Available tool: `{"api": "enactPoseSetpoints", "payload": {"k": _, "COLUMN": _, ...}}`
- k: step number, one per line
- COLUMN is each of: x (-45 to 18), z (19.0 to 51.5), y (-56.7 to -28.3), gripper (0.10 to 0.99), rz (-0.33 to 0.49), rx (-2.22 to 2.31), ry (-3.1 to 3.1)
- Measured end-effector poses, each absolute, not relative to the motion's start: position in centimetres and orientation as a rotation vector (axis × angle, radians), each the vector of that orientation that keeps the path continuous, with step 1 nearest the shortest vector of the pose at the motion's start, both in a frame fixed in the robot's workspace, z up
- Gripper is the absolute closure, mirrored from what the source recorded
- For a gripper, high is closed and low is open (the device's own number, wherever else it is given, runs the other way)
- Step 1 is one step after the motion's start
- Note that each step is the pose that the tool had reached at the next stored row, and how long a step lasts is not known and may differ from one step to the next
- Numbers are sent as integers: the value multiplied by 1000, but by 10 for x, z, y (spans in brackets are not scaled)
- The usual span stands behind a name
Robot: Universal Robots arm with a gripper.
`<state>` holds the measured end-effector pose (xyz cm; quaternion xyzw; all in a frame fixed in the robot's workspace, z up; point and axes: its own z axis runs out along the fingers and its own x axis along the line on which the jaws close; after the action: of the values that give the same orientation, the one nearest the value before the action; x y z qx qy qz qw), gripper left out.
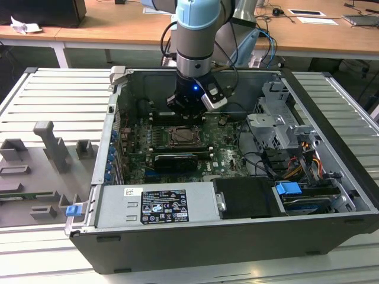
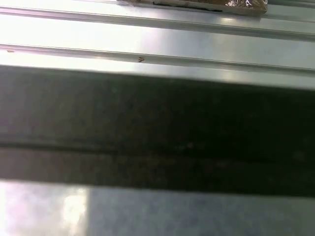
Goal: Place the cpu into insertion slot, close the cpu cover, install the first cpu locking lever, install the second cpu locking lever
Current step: 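Install the first cpu locking lever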
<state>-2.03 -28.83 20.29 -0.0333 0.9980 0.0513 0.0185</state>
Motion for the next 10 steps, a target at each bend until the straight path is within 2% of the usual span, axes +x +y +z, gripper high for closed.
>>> {"api": "enactPoseSetpoints", "payload": {"k": 10, "x": -20, "z": 206, "y": -288, "gripper": 980, "rz": 157, "rx": -104, "ry": 3099}}
